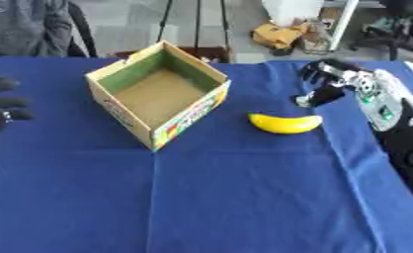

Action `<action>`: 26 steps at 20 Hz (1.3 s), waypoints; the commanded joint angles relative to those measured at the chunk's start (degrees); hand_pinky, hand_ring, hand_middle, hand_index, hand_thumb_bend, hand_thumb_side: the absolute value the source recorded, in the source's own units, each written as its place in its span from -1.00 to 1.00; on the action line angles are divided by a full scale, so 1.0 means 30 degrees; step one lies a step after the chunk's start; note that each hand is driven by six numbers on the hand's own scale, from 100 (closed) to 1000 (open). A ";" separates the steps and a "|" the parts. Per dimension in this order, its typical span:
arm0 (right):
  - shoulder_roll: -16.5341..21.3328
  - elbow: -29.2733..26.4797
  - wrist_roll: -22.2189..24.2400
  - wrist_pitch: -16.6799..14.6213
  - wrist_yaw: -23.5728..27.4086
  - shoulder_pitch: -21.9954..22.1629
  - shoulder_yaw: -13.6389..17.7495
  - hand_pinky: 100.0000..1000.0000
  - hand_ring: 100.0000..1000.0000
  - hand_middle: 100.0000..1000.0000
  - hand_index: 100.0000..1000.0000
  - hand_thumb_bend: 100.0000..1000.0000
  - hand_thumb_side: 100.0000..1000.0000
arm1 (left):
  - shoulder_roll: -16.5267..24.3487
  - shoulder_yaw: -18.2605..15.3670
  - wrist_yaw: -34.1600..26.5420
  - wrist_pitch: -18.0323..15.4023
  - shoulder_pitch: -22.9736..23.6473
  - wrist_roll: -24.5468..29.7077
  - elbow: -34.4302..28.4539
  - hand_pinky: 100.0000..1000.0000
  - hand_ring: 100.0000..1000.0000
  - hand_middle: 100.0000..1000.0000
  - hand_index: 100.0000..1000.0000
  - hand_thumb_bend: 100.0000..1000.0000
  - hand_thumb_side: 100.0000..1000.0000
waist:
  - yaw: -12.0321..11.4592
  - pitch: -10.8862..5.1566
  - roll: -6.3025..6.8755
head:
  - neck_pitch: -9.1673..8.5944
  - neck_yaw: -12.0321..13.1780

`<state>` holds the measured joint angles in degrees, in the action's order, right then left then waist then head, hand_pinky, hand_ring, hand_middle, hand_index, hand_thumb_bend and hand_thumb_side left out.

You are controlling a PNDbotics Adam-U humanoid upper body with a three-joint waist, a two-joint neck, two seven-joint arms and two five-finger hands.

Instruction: Pick up objects on the table and place them in the box.

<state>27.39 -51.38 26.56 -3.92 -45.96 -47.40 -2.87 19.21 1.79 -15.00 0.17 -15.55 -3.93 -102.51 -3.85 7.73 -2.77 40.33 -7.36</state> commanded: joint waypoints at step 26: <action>0.0107 -0.0872 0.2973 -0.0428 0.0262 -0.0056 -0.0756 0.37 0.48 0.42 0.64 -0.42 -0.37 | 0.0388 -0.0045 -0.0094 -0.0051 -0.0247 0.0050 -0.0219 0.09 0.15 0.27 0.38 0.05 1.00 | 0.0075 -0.0314 0.0087 | 0.0336 -0.0280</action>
<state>25.99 -52.71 35.10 -5.18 -45.92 -46.80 -5.20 19.21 1.89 -15.00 0.24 -15.55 -3.85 -102.50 -3.64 7.72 -2.64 41.24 -8.16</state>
